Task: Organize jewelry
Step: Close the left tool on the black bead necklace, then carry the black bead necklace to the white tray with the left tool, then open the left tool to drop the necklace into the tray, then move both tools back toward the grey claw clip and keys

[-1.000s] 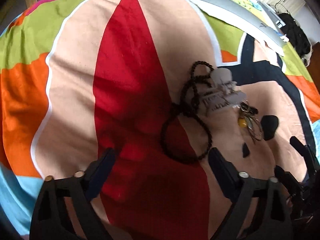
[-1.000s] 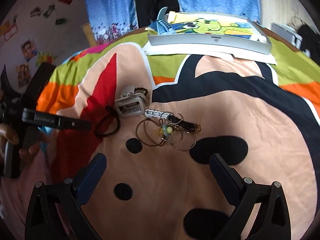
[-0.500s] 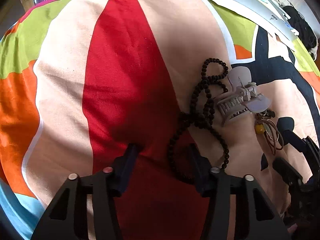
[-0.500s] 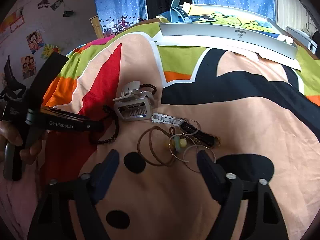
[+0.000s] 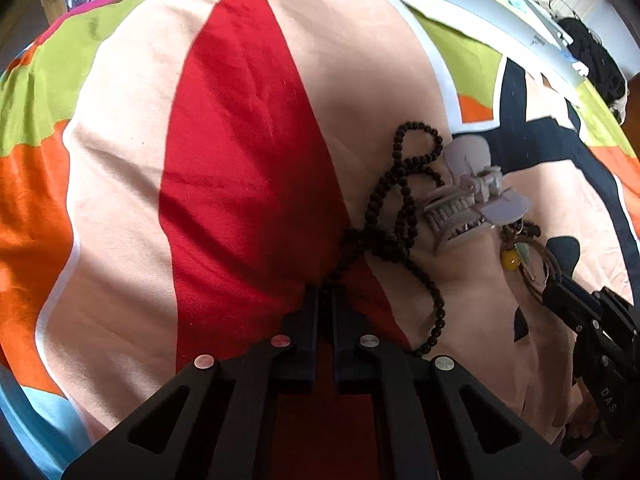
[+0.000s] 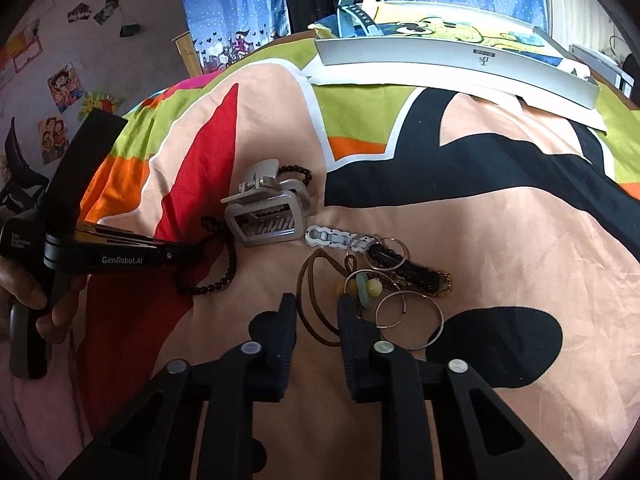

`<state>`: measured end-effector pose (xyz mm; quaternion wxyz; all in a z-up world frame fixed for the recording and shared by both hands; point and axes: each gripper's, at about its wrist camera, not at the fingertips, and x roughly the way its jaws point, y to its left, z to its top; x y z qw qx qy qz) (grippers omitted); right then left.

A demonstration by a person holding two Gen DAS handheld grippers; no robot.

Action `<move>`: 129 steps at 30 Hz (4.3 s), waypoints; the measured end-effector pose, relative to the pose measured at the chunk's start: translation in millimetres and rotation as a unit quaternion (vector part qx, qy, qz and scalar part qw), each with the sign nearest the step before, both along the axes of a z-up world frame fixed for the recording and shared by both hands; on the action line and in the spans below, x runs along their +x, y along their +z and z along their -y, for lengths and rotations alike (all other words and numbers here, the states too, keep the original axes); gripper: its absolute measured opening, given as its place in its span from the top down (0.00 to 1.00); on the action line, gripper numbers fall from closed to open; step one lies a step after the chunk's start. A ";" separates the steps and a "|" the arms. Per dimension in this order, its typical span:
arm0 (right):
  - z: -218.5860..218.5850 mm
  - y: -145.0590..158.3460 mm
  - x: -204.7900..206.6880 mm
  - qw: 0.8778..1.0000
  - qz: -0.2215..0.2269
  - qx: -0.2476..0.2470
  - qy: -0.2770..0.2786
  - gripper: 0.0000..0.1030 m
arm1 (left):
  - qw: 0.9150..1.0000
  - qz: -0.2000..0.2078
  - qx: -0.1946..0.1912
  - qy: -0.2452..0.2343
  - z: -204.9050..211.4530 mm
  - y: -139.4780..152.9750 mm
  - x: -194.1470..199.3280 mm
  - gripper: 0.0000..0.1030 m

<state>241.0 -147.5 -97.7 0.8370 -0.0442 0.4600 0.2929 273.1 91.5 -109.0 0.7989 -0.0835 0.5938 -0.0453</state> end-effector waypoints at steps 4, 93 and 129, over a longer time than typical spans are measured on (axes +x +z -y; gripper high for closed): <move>3.8 3.7 -0.1 1.000 -0.001 0.014 -0.008 0.92 | 0.999 0.048 -0.001 0.013 -6.0 18.3 -0.7 0.97; 142.8 74.0 218.9 0.939 0.084 0.217 -0.254 0.77 | 0.967 0.250 -0.057 0.010 147.2 133.4 216.6 0.52; 136.0 194.0 -7.7 0.908 0.342 0.142 -0.197 0.00 | 0.903 0.429 -0.020 0.008 121.4 236.7 -42.2 0.03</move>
